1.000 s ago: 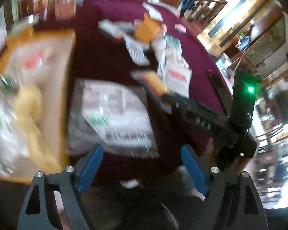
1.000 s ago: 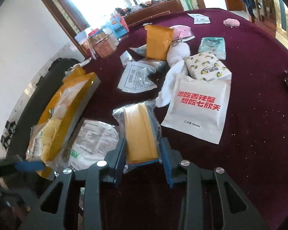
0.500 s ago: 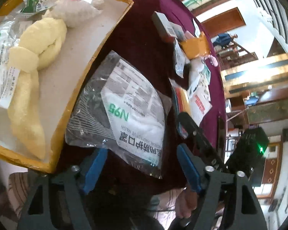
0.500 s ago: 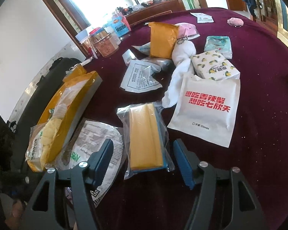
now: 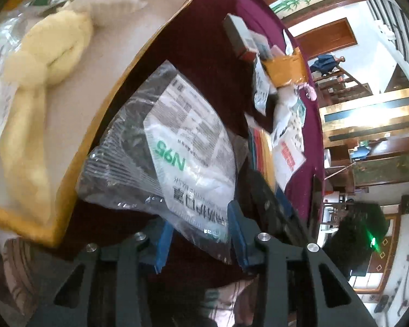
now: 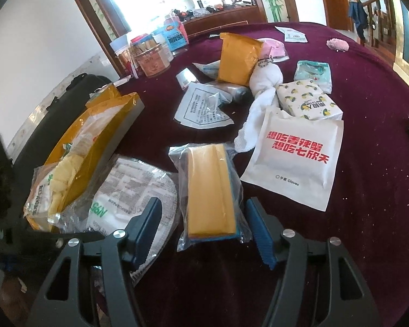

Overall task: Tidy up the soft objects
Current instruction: 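Carry the mask bag onto the tray with the left tool while the right tool places the bar bag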

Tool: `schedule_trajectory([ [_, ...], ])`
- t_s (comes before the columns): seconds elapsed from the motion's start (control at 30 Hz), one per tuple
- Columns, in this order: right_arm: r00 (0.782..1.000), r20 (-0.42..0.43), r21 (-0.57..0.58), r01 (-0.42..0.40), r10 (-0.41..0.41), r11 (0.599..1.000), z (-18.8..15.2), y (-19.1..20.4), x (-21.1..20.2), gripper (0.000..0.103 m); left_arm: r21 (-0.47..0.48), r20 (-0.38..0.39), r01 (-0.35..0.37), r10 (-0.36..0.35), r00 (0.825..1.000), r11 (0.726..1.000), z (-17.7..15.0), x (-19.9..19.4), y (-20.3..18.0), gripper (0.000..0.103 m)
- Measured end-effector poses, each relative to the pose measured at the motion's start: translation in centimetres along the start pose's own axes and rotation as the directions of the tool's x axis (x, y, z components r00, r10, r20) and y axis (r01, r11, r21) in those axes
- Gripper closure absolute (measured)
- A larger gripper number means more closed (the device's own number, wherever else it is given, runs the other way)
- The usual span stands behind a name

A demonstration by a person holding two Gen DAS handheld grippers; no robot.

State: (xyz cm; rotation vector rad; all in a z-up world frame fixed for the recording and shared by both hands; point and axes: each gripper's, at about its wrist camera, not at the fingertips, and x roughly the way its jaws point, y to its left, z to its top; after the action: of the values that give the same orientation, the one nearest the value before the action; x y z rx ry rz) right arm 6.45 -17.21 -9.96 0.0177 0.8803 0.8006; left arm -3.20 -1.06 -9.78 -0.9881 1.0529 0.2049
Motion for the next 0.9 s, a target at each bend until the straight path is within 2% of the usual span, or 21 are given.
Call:
schedule_trajectory([
  [0.07,1.0,0.002,-0.012,0.008,-0.008,1.0,-0.1,0.0,0.0,0.045,-0.006,0.023,-0.025,0.025,0.999,1.0,0.7,0.2,0.1,0.064],
  [0.13,1.0,0.002,-0.009,0.009,-0.009,1.0,-0.1,-0.1,-0.1,0.045,0.026,0.034,-0.032,0.031,0.999,0.999,1.1,0.4,-0.4,0.092],
  [0.23,1.0,0.0,-0.005,0.006,-0.006,1.0,-0.1,-0.2,-0.1,0.045,0.066,0.053,-0.024,0.021,0.998,0.998,1.0,0.1,-1.0,0.097],
  [0.27,1.0,0.003,-0.009,0.009,-0.009,1.0,-0.1,-0.1,0.0,0.046,0.085,0.068,-0.028,0.022,0.997,0.996,1.0,-0.2,-1.2,0.098],
  [0.3,1.0,0.005,-0.021,0.016,-0.016,1.0,-0.2,0.0,0.0,0.055,0.095,0.078,-0.018,0.011,0.997,0.995,0.9,-0.7,-1.2,0.099],
  [0.33,0.999,0.007,-0.038,0.038,-0.038,0.999,-0.2,0.2,0.0,0.068,0.107,0.088,-0.001,-0.008,0.996,0.994,0.9,-1.2,-1.2,0.1],
  [0.4,0.998,0.009,-0.04,0.059,-0.059,0.997,-0.2,0.1,0.0,0.069,0.129,0.118,-0.005,-0.01,0.993,0.992,0.9,-2.3,-1.2,0.101],
  [0.53,0.998,0.041,0.046,-0.044,0.042,0.998,-0.1,-1.0,-1.1,0.07,0.128,0.161,0.046,-0.066,0.985,0.991,1.3,-5.3,0.1,0.101],
  [0.73,0.981,0.155,0.015,-0.122,0.118,0.992,0.5,1.0,-4.2,0.07,0.091,0.259,0.141,-0.16,0.953,0.986,2.6,-11.4,2.7,0.101],
  [0.9,0.963,0.143,-0.036,-0.224,0.227,0.974,1.6,4.6,-4.5,0.07,0.033,0.335,0.164,-0.166,0.928,0.986,4.8,-14.4,5.9,0.101],
])
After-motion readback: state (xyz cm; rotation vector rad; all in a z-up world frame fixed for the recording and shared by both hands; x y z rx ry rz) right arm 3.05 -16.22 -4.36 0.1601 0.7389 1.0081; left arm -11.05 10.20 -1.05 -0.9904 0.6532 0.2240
